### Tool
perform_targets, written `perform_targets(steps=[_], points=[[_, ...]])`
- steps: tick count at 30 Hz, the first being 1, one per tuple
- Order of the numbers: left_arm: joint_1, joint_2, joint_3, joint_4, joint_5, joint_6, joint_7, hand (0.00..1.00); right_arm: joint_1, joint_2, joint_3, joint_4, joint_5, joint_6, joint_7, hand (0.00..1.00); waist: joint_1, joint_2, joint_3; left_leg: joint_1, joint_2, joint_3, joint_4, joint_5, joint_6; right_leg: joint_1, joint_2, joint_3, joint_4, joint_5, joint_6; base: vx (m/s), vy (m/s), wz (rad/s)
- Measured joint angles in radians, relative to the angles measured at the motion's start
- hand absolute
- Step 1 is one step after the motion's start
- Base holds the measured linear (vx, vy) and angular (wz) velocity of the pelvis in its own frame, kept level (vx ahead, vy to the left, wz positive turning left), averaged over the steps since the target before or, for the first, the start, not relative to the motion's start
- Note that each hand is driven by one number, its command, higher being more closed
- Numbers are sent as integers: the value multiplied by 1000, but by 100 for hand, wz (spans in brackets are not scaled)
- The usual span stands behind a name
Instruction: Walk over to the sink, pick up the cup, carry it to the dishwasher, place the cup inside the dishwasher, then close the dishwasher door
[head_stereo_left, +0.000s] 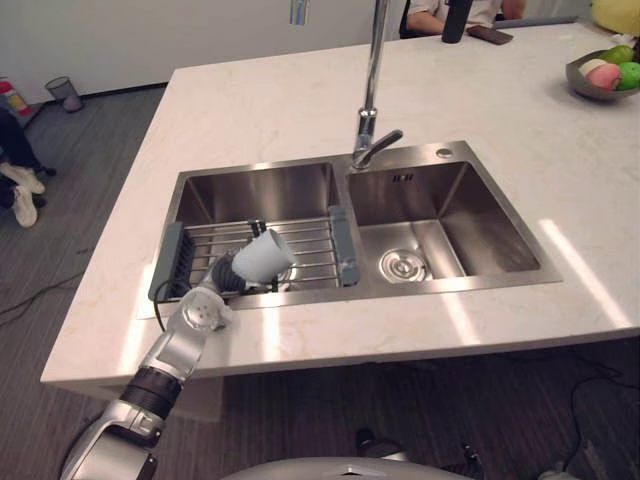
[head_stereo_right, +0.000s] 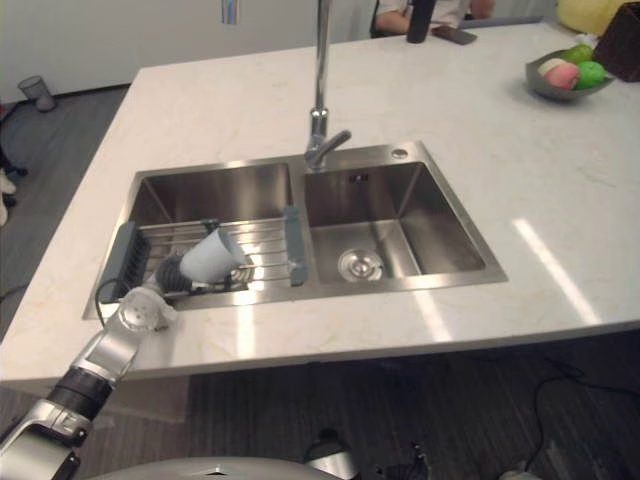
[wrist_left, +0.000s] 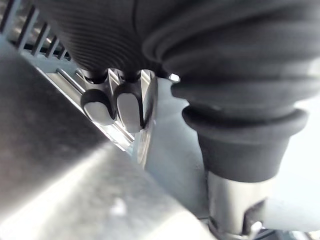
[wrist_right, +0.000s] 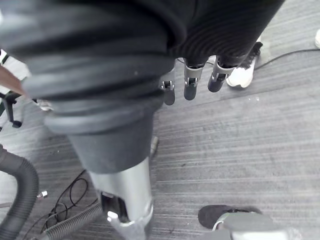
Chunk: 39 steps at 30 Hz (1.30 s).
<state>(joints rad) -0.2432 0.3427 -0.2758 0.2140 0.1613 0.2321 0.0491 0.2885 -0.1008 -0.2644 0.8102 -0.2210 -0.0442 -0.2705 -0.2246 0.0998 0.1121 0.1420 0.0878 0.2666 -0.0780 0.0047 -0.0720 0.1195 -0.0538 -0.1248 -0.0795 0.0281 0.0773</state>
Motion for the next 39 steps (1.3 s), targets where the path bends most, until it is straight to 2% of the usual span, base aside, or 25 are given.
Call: perform_targets(steps=[2, 3, 4, 7, 9, 13, 15, 19, 23, 25, 27, 28, 32, 34, 38, 39], points=[[18, -15, 6, -32, -53, -19, 18, 100, 0, 15, -29, 1, 76, -9, 5, 0, 9, -2, -3, 0, -1, -6, 0, 2, 2, 3, -1, -6, 0, 0, 0, -54, -21, 12], [42, -27, 6, -70, -108, -39, 24, 100, 1, 17, -35, 5, 172, -24, 14, 0, 12, -5, -5, -1, -3, -18, 0, 6, 4, 4, -4, -18, 0, 0, 0, -76, -23, 20], [58, -40, 6, -88, -138, -50, 31, 100, 1, 17, -39, 11, 221, -31, 27, 0, 15, -7, -9, -2, -4, -22, 0, 8, 5, 5, -6, -23, 0, 0, 0, -77, -13, 17], [94, -70, 8, -115, -212, -70, 34, 100, 2, 22, -64, 33, 322, -52, 57, 0, 35, -14, -25, -1, -5, -23, -1, 10, 7, 6, -11, -24, 1, 0, 0, -46, 1, 3], [127, -74, 15, -131, -290, -112, 34, 100, 5, 34, -78, 33, 396, -75, 97, 0, 45, -25, -36, -1, -6, -25, -6, 11, 8, 4, -13, -25, 5, -1, 0, -57, -7, 1], [167, -91, 53, -166, -384, -165, 30, 100, 9, 59, -96, 33, 477, -96, 141, 0, 62, -45, -47, -5, -7, -35, -6, 16, 11, 4, -15, -32, 5, -2, 1, -42, -8, 8], [198, -100, 81, -200, -429, -206, 26, 100, 12, 62, -102, 33, 516, -109, 165, 0, 63, -55, -55, -18, -11, -52, -6, 20, 16, 3, -21, -52, 4, -2, 4, -15, -4, 23], [237, -117, 124, -217, -487, -258, 21, 100, 11, 62, -105, 34, 573, -123, 205, 0, 86, -62, -59, -19, -18, -56, -6, 22, 18, 5, -27, -55, 0, 0, 6, 0, 4, 4], [278, -124, 168, -246, -595, -290, -12, 100, 11, 62, -114, 41, 650, -128, 279, 0, 91, -69, -62, -21, -26, -81, -7, 24, 22, 19, -30, -81, 0, -3, 11, 8, -3, 18], [302, -139, 207, -249, -648, -319, -20, 100, -3, 63, -116, 58, 715, -129, 340, 0, 109, -73, -62, -22, -27, -82, -7, 23, 22, 18, -30, -82, 0, -4, 11, -1, 1, 3], [318, -147, 223, -250, -662, -355, -21, 100, -10, 64, -123, 73, 748, -129, 377, 0, 115, -74, -63, -24, -28, -88, -7, 24, 23, 19, -30, -86, 0, -4, 12, -14, -5, 11], [328, -159, 244, -258, -673, -390, -21, 100, -11, 64, -126, 73, 774, -130, 407, 0, 116, -75, -63, -31, -30, -103, -7, 26, 25, 19, -32, -101, 0, -6, 13, -14, -9, 23], [348, -166, 281, -295, -684, -448, -19, 100, -21, 64, -140, 78, 785, -130, 440, 0, 129, -79, -63, -36, -31, -116, -7, 28, 26, 21, -33, -113, 0, -7, 14, -18, -8, 12], [348, -166, 285, -309, -684, -459, -16, 100, -25, 64, -140, 86, 782, -128, 440, 0, 142, -82, -63, -37, -31, -120, -7, 30, 26, 22, -33, -117, 0, -8, 14, -13, -6, 7], [353, -168, 316, -341, -677, -494, -5, 100, -37, 64, -141, 121, 770, -116, 439, 0, 143, -91, -66, -37, -36, -135, -8, 33, 27, 30, -34, -134, 0, -11, 12, -14, -2, 10], [353, -187, 317, -396, -648, -515, 11, 100, -58, 77, -142, 189, 763, -97, 478, 0, 163, -121, -62, -35, -37, -132, -8, 32, 28, 34, -43, -136, -1, -12, 11, 0, 0, 0]])
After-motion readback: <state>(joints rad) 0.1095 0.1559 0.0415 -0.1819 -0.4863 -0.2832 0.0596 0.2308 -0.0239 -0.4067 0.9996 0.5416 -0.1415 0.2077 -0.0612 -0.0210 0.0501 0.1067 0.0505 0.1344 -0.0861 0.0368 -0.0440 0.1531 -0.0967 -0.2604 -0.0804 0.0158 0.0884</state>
